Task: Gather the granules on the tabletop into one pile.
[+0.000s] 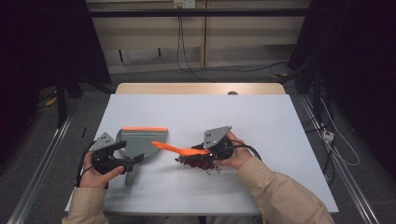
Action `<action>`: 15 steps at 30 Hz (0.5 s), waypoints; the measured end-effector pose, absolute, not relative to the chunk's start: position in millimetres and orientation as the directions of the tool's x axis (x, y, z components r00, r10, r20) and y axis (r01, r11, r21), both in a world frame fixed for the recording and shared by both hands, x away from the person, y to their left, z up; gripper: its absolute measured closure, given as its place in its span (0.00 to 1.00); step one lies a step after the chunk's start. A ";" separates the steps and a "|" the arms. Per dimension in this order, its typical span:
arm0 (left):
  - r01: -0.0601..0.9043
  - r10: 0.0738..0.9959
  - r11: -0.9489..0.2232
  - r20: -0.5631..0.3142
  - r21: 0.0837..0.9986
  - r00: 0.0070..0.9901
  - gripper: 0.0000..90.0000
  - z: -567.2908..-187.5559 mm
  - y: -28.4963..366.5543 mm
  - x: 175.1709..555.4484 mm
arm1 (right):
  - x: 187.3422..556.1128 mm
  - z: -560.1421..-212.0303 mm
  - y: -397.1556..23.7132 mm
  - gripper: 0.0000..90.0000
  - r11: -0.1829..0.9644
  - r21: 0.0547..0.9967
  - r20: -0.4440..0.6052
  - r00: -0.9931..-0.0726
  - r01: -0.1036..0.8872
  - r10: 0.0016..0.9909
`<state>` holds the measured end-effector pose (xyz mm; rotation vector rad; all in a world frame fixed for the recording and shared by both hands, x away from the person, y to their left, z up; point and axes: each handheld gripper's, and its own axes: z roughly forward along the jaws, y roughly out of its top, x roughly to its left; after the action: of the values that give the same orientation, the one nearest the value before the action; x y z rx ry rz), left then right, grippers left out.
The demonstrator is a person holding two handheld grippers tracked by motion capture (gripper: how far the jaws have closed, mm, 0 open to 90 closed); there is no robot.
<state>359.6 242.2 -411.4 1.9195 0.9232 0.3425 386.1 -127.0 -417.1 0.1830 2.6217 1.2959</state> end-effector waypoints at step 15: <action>0.455 0.722 -0.277 -0.129 0.846 0.679 0.08 -410.1 240.9 359.1 | 377.3 -397.1 -125.0 0.80 0.299 0.882 0.149 -0.818 0.364 0.556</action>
<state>359.1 240.9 -410.1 1.9261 0.9174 0.3478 377.3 -125.0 -397.1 0.8531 2.3766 1.5373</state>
